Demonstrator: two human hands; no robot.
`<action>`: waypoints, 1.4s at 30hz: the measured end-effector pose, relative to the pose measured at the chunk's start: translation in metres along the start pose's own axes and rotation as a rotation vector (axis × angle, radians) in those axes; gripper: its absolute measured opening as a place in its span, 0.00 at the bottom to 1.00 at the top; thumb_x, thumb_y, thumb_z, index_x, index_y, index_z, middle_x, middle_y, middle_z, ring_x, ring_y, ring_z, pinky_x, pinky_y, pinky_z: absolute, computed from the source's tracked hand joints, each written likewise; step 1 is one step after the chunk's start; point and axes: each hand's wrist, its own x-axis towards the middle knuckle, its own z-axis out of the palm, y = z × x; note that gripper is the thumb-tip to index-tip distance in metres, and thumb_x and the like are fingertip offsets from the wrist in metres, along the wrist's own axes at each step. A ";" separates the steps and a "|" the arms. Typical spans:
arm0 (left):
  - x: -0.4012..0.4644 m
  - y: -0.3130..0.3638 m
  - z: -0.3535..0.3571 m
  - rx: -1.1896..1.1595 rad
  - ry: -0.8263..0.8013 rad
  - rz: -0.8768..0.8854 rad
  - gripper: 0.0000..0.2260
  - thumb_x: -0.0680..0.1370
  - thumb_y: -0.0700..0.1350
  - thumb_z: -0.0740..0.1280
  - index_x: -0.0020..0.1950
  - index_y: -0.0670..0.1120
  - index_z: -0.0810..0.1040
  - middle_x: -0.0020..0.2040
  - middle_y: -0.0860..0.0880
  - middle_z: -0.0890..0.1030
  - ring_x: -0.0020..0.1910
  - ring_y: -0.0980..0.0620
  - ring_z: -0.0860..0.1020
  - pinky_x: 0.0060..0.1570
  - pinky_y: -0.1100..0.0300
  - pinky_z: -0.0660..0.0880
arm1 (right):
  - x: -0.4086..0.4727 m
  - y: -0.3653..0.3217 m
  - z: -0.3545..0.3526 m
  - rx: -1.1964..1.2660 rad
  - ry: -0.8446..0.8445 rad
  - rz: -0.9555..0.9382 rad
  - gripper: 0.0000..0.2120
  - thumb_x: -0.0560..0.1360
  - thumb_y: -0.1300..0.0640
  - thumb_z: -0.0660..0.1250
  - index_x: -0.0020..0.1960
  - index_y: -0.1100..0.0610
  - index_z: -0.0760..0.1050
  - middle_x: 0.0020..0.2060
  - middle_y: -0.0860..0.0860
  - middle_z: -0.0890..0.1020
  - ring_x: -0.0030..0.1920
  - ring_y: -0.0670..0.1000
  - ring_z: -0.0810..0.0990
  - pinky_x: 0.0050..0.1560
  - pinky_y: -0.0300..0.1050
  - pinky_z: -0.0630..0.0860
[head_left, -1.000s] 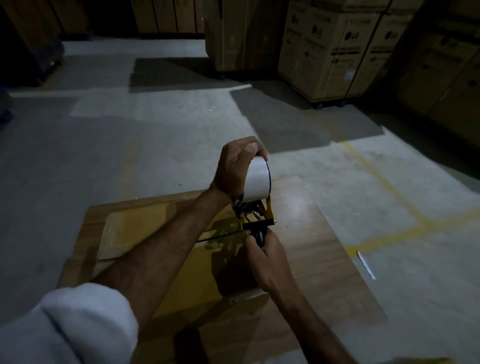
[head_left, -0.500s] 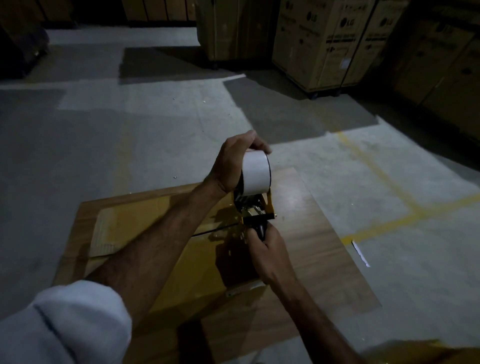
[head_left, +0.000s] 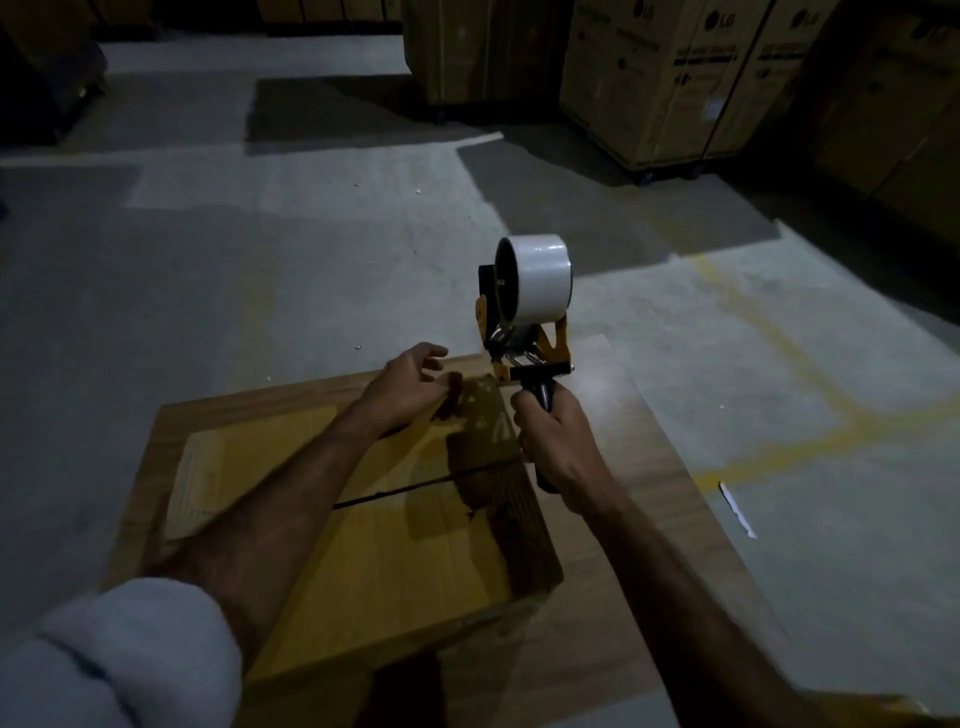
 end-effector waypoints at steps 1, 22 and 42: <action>0.004 0.001 -0.002 -0.020 -0.030 -0.014 0.25 0.81 0.51 0.72 0.76 0.49 0.71 0.68 0.46 0.77 0.62 0.48 0.78 0.63 0.48 0.78 | 0.006 0.000 0.002 -0.012 -0.006 0.013 0.10 0.85 0.56 0.60 0.45 0.52 0.71 0.33 0.47 0.72 0.32 0.46 0.71 0.36 0.49 0.69; 0.038 -0.006 -0.006 -0.239 -0.555 0.098 0.18 0.81 0.36 0.69 0.68 0.53 0.80 0.65 0.54 0.83 0.66 0.55 0.79 0.67 0.59 0.74 | -0.007 0.012 0.008 -0.010 0.003 0.174 0.10 0.85 0.51 0.59 0.51 0.55 0.73 0.39 0.52 0.74 0.34 0.43 0.73 0.35 0.38 0.71; 0.059 0.015 0.000 -0.150 -0.342 -0.336 0.13 0.80 0.51 0.72 0.38 0.47 0.80 0.26 0.53 0.78 0.21 0.58 0.73 0.24 0.66 0.68 | -0.023 0.002 0.012 0.069 -0.020 0.210 0.09 0.86 0.54 0.58 0.49 0.56 0.71 0.35 0.48 0.73 0.27 0.39 0.73 0.29 0.34 0.73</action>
